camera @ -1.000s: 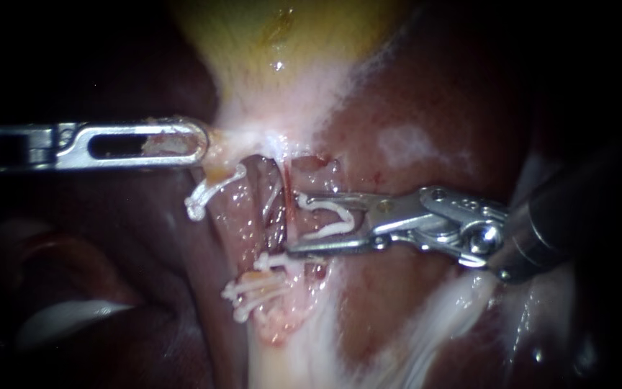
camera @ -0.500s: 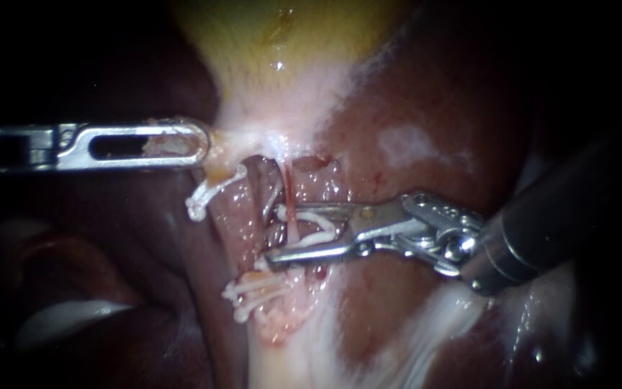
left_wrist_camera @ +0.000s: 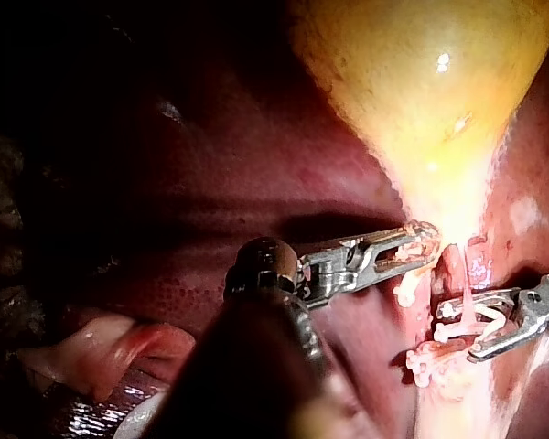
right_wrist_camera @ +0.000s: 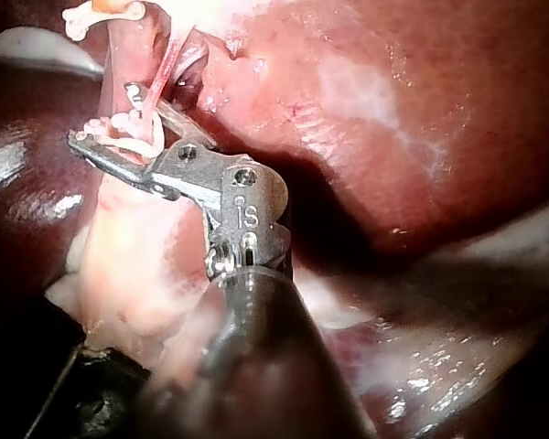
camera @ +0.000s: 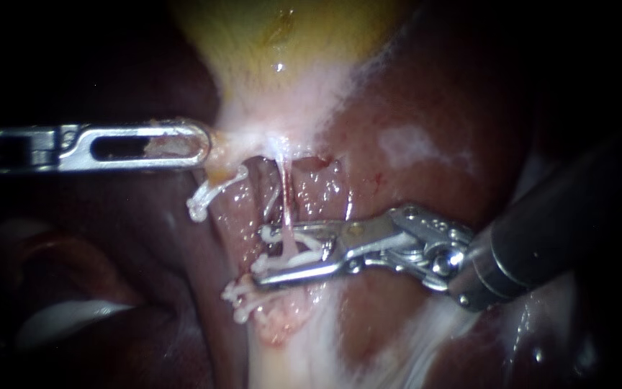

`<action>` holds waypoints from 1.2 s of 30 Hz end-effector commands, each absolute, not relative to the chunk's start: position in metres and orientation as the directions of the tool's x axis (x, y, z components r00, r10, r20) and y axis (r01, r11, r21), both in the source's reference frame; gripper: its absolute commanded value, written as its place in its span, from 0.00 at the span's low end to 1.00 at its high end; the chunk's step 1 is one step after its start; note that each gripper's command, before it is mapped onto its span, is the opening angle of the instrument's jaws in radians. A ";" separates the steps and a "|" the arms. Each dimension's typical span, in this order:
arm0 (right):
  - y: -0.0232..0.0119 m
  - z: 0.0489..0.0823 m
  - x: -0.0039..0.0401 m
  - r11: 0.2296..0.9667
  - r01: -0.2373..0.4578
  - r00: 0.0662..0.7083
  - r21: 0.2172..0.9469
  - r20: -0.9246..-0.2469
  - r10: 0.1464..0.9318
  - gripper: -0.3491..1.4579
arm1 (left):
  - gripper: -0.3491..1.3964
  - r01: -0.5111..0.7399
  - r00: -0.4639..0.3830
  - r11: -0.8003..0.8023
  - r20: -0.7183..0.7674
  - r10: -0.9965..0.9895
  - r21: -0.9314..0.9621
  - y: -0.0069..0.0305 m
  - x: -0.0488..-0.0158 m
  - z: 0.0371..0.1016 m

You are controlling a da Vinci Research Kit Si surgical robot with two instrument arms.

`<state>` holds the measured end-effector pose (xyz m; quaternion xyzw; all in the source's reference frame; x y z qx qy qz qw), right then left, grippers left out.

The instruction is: Clipping second clip right tube

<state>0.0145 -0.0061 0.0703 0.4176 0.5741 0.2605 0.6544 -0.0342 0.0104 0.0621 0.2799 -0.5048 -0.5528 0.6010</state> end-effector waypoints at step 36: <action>-0.0059 0.0708 0.0131 0.460 0.092 0.193 0.883 -0.469 0.862 0.00 | 0.00 0.382 -0.120 0.233 0.298 -0.947 0.894 0.0105 -0.0340 0.0625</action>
